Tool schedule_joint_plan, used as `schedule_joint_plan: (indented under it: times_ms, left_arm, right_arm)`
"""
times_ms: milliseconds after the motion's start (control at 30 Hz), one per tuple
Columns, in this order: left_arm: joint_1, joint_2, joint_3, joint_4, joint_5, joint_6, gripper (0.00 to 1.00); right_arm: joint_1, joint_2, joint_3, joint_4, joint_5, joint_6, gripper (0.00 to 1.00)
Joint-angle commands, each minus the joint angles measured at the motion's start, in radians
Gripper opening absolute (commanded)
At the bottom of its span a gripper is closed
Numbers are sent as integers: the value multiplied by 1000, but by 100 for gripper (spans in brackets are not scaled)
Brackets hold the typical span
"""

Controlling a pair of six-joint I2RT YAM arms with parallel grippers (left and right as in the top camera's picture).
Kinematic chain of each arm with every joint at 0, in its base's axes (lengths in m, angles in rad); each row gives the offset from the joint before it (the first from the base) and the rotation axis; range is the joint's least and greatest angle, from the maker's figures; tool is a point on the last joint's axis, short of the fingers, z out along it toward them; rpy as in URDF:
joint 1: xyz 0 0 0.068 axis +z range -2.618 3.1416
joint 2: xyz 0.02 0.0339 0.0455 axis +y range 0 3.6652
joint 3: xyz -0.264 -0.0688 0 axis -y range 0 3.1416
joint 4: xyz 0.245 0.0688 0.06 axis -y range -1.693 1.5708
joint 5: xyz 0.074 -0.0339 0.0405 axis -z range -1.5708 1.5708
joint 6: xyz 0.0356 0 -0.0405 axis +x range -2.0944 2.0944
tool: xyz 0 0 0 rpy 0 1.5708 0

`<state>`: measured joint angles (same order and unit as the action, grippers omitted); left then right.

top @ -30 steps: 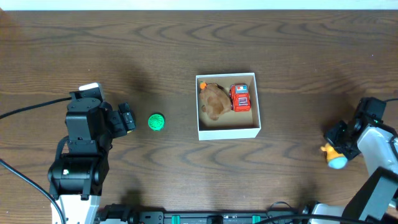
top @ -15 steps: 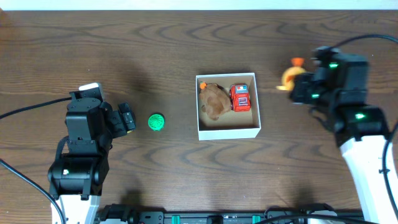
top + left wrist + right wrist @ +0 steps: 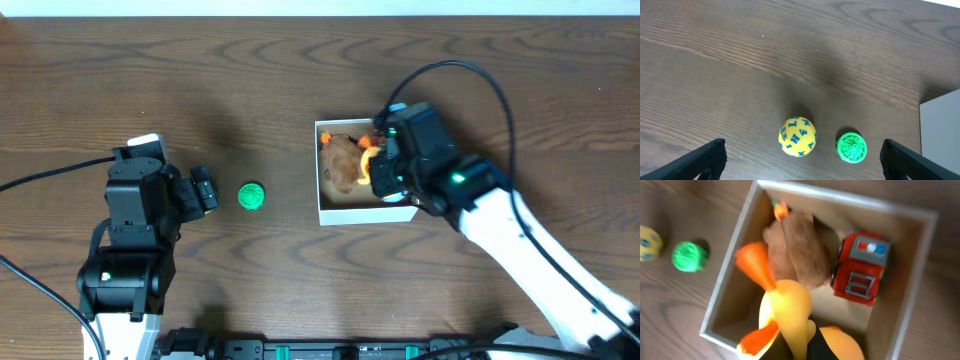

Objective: Pack container
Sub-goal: 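Place the orange duck into the box and withdraw the right gripper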

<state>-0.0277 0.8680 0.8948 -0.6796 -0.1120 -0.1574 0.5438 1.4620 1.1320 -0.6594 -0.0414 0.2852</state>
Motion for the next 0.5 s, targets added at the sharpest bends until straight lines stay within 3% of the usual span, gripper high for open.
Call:
schedule_joint_plan:
  times_ms: [0, 233, 300, 333, 400, 467]
  left_arm:
    - [5, 0, 19, -2, -5, -5, 98]
    - [5, 0, 19, -1, -5, -5, 98]
    - [5, 0, 19, -1, -5, -5, 98]
    - [5, 0, 19, -2, -5, -5, 98]
    - [5, 0, 19, -1, -5, -5, 98]
    - [5, 0, 19, -1, -5, -5, 98]
  right_arm:
    - [13, 65, 6, 5, 30, 17, 3]
    - [14, 160, 6, -9, 29, 13, 7]
    - [14, 171, 5, -18, 29, 13, 21]
    - [14, 171, 5, -22, 30, 13, 38]
    - [14, 171, 5, -24, 30, 12, 42]
    - [13, 168, 7, -21, 30, 12, 53]
